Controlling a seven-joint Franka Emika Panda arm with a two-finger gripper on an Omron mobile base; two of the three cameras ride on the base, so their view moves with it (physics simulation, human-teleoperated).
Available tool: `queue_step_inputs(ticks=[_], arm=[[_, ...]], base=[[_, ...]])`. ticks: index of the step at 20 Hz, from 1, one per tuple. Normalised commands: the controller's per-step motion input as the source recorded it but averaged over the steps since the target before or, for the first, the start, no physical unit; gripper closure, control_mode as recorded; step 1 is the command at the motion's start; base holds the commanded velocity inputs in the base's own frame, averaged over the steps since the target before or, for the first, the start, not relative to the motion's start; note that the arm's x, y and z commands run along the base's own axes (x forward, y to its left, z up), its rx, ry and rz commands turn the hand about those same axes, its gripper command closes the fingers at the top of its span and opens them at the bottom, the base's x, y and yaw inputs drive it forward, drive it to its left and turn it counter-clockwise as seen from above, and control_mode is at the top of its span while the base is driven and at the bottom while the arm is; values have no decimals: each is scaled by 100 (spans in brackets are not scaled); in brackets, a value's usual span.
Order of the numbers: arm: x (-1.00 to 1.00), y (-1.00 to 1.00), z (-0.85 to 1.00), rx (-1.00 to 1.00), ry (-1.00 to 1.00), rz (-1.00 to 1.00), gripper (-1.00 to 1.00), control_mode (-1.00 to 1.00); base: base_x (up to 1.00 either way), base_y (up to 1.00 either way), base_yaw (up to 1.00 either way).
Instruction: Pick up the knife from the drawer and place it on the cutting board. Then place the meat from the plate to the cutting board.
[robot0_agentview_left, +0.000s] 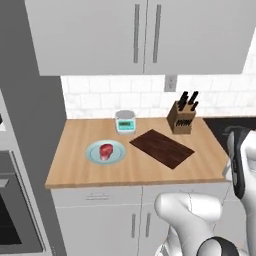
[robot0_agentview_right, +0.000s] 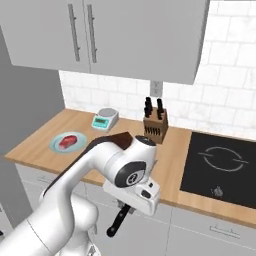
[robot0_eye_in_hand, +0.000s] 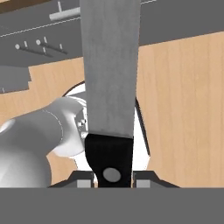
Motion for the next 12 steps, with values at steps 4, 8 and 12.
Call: queue_step_inputs(ticks=[4, 8, 12], arm=[[0, 0, 0, 0, 0, 0, 100, 100], [0, 0, 0, 0, 0, 0, 100, 100], [0, 0, 0, 0, 0, 0, 100, 100]], base=[[0, 44, 22], [15, 42, 18], [19, 24, 10]])
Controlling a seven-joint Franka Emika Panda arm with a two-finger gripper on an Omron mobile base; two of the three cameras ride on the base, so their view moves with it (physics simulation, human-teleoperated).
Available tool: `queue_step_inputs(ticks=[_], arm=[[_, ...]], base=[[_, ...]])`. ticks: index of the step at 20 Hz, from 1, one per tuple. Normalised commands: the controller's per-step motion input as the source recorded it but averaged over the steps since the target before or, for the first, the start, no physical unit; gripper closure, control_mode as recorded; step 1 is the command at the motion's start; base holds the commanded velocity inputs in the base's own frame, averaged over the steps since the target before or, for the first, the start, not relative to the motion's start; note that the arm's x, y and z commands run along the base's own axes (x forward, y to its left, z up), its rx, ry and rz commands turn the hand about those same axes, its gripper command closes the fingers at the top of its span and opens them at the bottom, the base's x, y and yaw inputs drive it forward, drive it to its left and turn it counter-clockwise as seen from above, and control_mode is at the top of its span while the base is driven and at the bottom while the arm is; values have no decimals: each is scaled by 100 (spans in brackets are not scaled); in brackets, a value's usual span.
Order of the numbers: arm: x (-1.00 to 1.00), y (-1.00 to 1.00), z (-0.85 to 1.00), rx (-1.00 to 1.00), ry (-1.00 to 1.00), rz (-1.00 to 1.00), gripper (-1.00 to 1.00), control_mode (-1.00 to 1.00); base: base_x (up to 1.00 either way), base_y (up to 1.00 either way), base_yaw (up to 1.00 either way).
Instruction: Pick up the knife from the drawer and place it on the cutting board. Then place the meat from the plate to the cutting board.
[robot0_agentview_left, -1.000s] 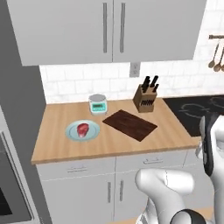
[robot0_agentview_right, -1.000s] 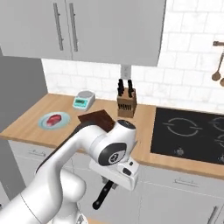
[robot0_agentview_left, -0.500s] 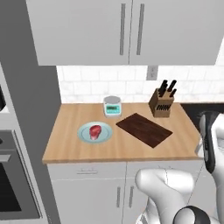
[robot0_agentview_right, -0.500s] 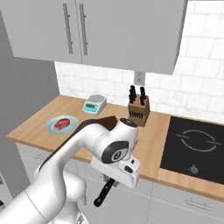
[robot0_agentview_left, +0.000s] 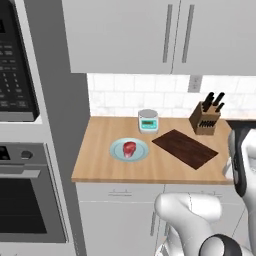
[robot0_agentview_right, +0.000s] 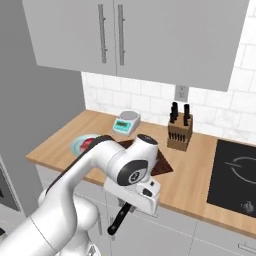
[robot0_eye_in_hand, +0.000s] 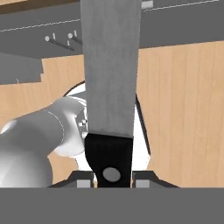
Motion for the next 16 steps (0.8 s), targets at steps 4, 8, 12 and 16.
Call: queue_step_inputs(ticks=[4, 8, 12, 16], arm=[[55, 2, 16, 0, 0, 8, 100, -100], [100, 0, 11, 0, 0, 33, 100, -100], [100, 0, 0, -2, 0, 31, 100, -100], [100, 0, 0, -1, 0, 25, 100, -100]], base=[[4, 0, 1], [0, 0, 0], [0, 0, 0], [0, 0, 0]])
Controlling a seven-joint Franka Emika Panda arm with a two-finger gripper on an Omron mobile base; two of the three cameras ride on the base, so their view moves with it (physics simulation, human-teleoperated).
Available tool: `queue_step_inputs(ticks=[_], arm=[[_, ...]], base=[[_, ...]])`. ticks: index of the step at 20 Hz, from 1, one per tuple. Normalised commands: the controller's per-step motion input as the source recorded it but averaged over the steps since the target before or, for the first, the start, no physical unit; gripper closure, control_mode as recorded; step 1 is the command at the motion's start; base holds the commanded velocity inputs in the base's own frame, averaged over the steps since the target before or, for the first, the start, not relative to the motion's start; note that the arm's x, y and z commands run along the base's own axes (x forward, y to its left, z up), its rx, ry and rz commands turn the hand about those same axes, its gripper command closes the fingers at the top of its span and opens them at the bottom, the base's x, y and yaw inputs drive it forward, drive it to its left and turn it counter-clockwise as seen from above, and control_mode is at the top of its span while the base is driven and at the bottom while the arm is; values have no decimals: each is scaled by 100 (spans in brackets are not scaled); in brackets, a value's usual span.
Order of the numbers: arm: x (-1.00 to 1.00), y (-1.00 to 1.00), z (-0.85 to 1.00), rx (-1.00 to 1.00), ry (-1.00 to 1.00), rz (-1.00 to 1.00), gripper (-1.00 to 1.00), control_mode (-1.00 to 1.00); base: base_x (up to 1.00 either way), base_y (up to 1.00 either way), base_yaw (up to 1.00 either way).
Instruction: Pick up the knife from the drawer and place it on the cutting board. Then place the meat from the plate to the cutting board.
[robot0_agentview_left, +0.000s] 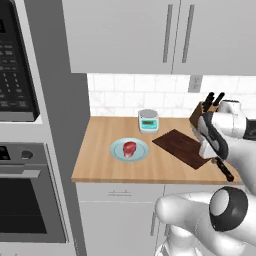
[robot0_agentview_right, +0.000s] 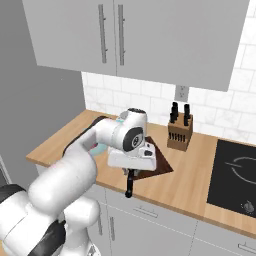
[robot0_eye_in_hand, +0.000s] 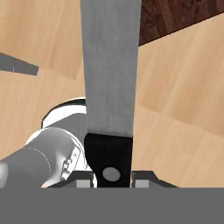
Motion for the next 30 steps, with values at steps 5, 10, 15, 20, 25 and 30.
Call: queue_step_inputs(ticks=[5, 10, 15, 20, 25, 30], arm=[[100, -9, -8, 0, 1, 23, 100, -100], [100, -17, -22, 0, 0, 19, 100, -100], [97, -36, -41, 0, 0, 11, 100, -100], [78, -45, -65, -5, 0, 2, 100, -100], [38, -19, -62, -12, 0, 0, 100, -100], [-1, -2, -22, -8, 0, 0, 100, -100]], base=[[0, 0, 0], [0, 0, 0], [0, 0, 0], [0, 0, 0], [0, 0, 0], [0, 0, 0]])
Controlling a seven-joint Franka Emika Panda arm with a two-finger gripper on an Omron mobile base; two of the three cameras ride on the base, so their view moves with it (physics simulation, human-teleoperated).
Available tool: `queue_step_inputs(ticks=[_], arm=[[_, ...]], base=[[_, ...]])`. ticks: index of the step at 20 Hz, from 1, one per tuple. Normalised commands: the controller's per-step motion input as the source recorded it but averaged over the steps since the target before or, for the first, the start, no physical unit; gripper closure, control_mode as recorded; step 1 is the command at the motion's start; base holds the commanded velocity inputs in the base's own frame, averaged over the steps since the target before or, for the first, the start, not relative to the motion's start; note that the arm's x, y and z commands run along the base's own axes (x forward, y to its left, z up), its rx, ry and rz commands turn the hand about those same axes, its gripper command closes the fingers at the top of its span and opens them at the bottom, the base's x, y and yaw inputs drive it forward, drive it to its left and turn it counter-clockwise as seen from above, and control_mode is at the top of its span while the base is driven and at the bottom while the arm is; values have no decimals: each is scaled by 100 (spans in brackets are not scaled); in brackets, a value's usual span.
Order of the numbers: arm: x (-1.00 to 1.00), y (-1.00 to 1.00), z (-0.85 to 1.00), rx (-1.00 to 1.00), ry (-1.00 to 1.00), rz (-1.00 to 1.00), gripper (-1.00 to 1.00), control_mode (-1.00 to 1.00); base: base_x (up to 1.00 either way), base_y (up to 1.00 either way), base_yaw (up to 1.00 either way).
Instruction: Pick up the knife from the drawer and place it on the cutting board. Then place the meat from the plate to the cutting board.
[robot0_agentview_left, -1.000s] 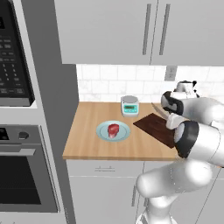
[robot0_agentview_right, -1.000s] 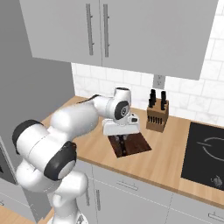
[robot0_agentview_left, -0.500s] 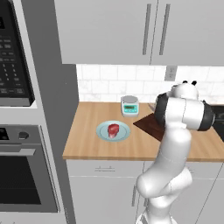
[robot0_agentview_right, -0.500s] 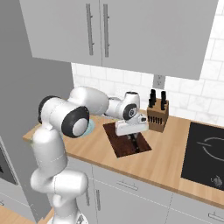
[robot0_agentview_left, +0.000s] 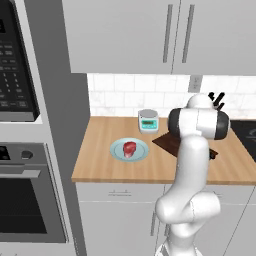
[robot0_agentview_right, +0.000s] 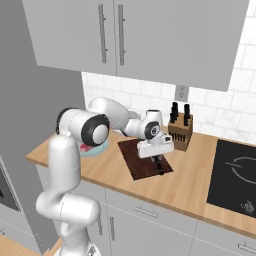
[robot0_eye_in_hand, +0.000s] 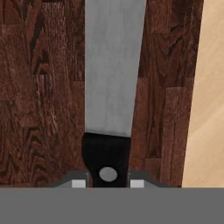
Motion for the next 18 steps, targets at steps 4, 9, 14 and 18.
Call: queue_step_inputs(ticks=[4, 9, 14, 18], arm=[[42, 0, 0, 0, 0, 0, 100, -100], [13, 0, -22, 0, 0, 2, -100, -100], [-11, 0, -4, 0, 0, 4, -100, -100], [-25, 9, 53, 0, -1, 2, -100, -100]], base=[[0, 0, 0], [0, 0, 0], [0, 0, 0], [0, 0, 0]])
